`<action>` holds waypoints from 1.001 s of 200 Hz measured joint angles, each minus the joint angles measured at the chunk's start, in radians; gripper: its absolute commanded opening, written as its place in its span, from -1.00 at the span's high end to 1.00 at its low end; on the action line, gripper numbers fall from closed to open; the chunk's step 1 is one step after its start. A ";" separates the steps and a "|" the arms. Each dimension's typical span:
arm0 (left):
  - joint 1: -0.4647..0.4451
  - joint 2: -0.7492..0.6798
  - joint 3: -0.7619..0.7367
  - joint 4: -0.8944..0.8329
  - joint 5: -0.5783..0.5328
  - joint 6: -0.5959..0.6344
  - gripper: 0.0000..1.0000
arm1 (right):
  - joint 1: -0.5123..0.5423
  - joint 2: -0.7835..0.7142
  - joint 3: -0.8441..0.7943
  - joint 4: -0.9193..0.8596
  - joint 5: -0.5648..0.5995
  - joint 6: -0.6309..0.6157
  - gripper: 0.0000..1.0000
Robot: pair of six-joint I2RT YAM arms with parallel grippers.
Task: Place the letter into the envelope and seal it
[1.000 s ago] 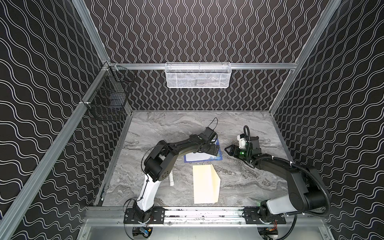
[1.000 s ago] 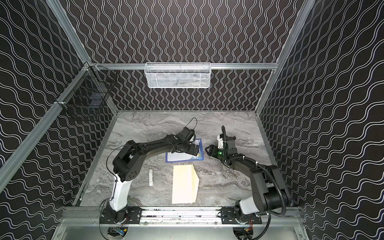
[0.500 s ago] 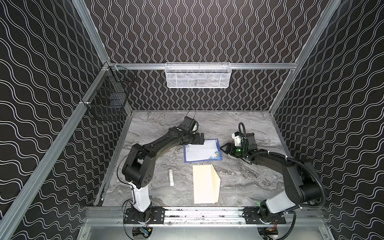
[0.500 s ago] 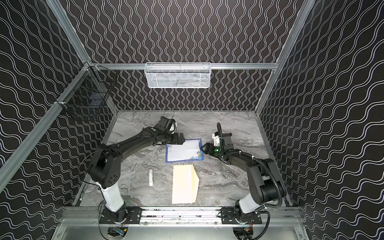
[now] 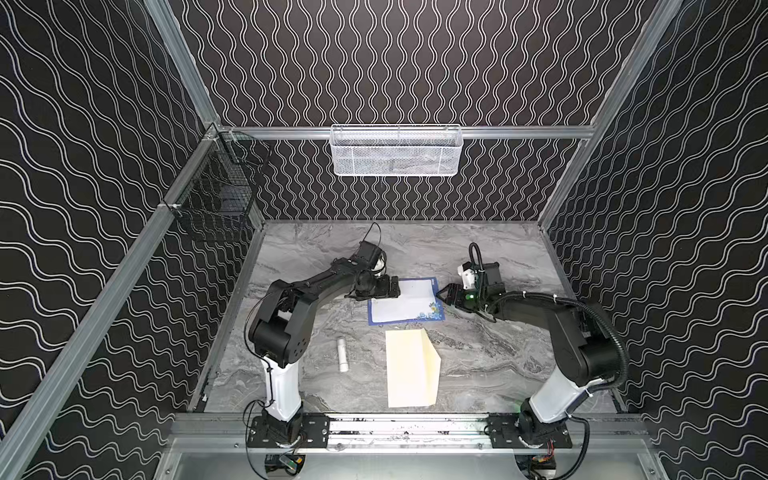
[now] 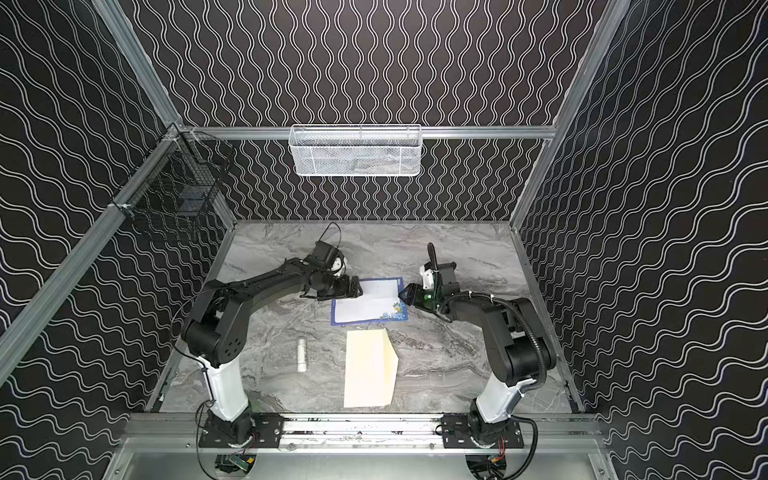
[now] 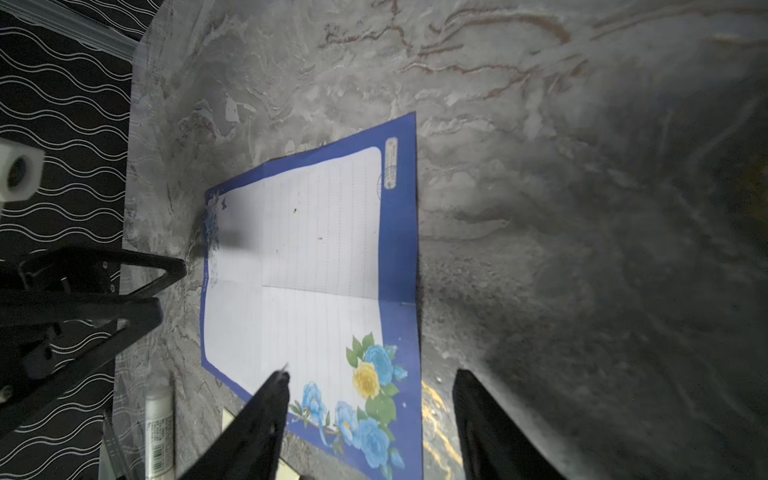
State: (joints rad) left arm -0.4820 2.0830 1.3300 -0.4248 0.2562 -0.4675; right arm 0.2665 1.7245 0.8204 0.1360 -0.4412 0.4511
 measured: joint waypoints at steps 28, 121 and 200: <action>-0.011 0.035 0.032 0.000 0.010 0.000 -0.98 | -0.008 0.007 0.010 0.002 0.010 -0.007 -0.30; -0.020 0.069 0.024 0.019 0.048 0.011 -0.98 | -0.012 0.022 -0.026 0.043 0.013 -0.007 -0.28; -0.022 0.074 0.018 0.055 0.089 0.023 -0.98 | -0.011 0.058 -0.028 0.127 0.003 -0.006 -0.23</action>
State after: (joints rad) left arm -0.5037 2.1567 1.3476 -0.3702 0.3454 -0.4450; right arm 0.2550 1.7828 0.7925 0.2630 -0.4377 0.4446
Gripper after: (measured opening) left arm 0.988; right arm 0.617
